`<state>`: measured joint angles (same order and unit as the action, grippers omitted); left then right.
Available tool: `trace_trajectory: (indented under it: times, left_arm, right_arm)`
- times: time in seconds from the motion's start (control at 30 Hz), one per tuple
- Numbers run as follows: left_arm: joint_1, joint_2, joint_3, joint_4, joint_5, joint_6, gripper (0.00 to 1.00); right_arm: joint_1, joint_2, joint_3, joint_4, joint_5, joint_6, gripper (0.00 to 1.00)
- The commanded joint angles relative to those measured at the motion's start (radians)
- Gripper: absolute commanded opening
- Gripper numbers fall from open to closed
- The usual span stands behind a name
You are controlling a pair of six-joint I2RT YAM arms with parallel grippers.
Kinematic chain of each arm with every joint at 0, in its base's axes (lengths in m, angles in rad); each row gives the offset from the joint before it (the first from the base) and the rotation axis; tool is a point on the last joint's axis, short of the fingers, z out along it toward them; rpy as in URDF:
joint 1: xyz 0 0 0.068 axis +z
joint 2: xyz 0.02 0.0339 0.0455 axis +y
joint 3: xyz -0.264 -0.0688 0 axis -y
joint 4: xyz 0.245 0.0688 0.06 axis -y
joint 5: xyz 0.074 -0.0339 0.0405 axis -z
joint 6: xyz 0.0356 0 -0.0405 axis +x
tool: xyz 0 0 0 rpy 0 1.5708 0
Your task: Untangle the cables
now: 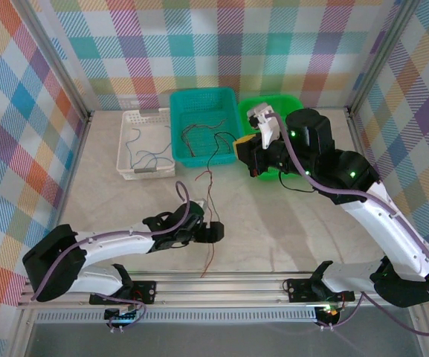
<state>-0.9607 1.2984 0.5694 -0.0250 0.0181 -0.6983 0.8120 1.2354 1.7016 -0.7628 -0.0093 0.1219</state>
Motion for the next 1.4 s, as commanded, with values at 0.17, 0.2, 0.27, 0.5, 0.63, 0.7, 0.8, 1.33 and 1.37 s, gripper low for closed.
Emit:
trace_trajectory:
  times: [0.17,0.2,0.27,0.5,0.63,0.7,0.8,1.33,1.37]
  left_arm:
    - [-0.056,0.081,0.052,0.090,-0.016,0.013,0.79]
    - [-0.056,0.089,0.053,0.087,-0.021,0.010,0.75]
    - [-0.057,0.105,0.052,0.087,-0.027,0.004,0.65]
    - [-0.059,0.122,0.069,0.052,-0.068,0.006,0.40]
    - [-0.059,0.104,0.075,0.030,-0.086,0.015,0.23]
    - [-0.059,0.091,0.075,0.018,-0.099,0.023,0.09]
    - [-0.059,0.060,0.055,0.010,-0.133,0.022,0.00]
    - [0.016,-0.139,-0.071,-0.059,-0.162,0.067,0.00]
    - [0.037,-0.149,-0.082,-0.068,-0.158,0.061,0.00]
  right_arm:
    - [0.000,-0.026,0.020,-0.004,-0.011,0.012,0.00]
    - [0.000,-0.028,0.019,-0.006,-0.009,0.012,0.00]
    - [0.000,-0.035,0.020,-0.007,-0.003,0.010,0.00]
    - [0.000,-0.047,0.015,-0.015,0.009,0.007,0.00]
    - [0.000,-0.059,0.009,-0.019,0.040,0.001,0.00]
    - [0.000,-0.063,0.013,-0.022,0.067,-0.002,0.00]
    - [0.000,-0.066,0.031,-0.036,0.112,-0.014,0.00]
    - [-0.017,-0.052,0.258,0.035,0.635,-0.212,0.00]
    - [-0.017,-0.050,0.276,0.040,0.641,-0.244,0.00]
